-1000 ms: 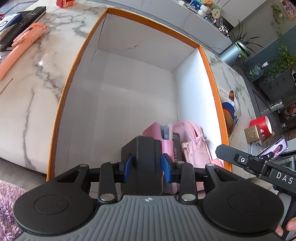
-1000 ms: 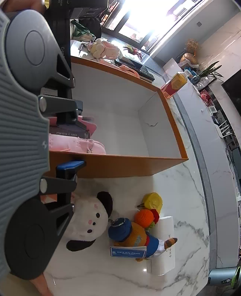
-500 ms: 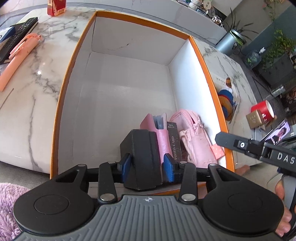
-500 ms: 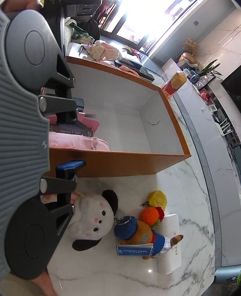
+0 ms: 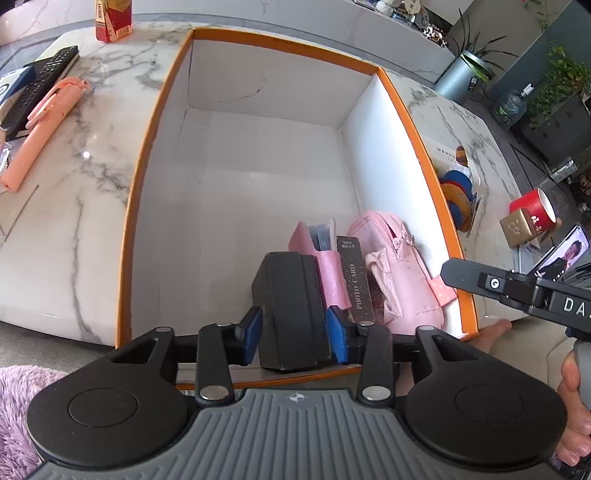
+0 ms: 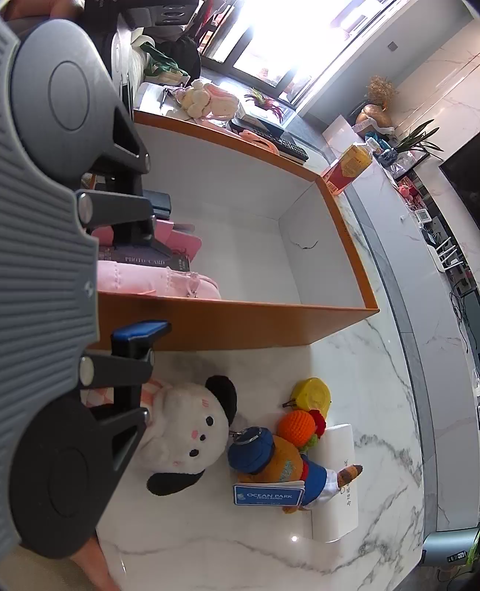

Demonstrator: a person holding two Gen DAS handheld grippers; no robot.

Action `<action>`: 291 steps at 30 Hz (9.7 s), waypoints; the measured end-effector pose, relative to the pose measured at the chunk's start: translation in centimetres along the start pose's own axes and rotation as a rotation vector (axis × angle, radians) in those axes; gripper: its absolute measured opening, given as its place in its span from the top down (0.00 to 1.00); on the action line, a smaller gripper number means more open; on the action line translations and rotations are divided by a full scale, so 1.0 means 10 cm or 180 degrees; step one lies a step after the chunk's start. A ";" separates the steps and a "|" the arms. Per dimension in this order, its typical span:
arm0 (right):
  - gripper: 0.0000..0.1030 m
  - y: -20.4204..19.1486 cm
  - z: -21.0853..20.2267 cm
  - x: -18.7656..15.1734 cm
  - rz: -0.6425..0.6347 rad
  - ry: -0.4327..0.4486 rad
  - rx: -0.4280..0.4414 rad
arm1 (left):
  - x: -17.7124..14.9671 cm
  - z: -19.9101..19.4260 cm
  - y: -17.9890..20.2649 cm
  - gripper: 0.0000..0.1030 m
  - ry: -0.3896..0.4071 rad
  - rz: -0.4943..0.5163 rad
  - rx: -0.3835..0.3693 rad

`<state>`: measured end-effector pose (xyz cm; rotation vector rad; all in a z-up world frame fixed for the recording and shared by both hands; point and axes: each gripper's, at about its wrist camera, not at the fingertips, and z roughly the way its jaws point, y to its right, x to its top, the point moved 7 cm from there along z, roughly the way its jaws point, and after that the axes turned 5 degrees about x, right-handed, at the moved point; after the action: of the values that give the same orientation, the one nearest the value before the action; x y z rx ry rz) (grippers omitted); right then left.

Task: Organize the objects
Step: 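Open both grippers to release the wallet and case, then withdraw, then grasp the white dog plush with the left gripper, then grasp the duck plush with the right gripper while the left holds the dog plush, then carry the dog plush and duck plush over the box and lower them inside, then open the left gripper while the right lowers the duck plush and releases it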

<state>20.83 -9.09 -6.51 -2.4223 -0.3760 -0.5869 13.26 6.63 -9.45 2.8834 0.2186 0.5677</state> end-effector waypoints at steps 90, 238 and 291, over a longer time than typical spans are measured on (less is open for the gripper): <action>0.54 1.48 -0.36 0.55 0.0569 0.0549 -0.0227 | 0.77 0.18 1.97 0.40 0.0976 0.1365 0.0104; 0.54 -0.90 1.38 0.25 -0.5725 -0.1930 0.0481 | 1.01 -0.20 -0.75 0.58 0.0729 -0.0190 -0.0059; 0.59 -1.20 1.05 -0.26 -0.7110 -0.2111 0.0633 | 0.88 -0.32 -0.66 0.56 0.0798 -0.0107 -0.0139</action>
<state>17.19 6.37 -9.31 -0.8605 -3.0879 -0.3396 19.43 15.12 -4.85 2.7557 0.2865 0.9159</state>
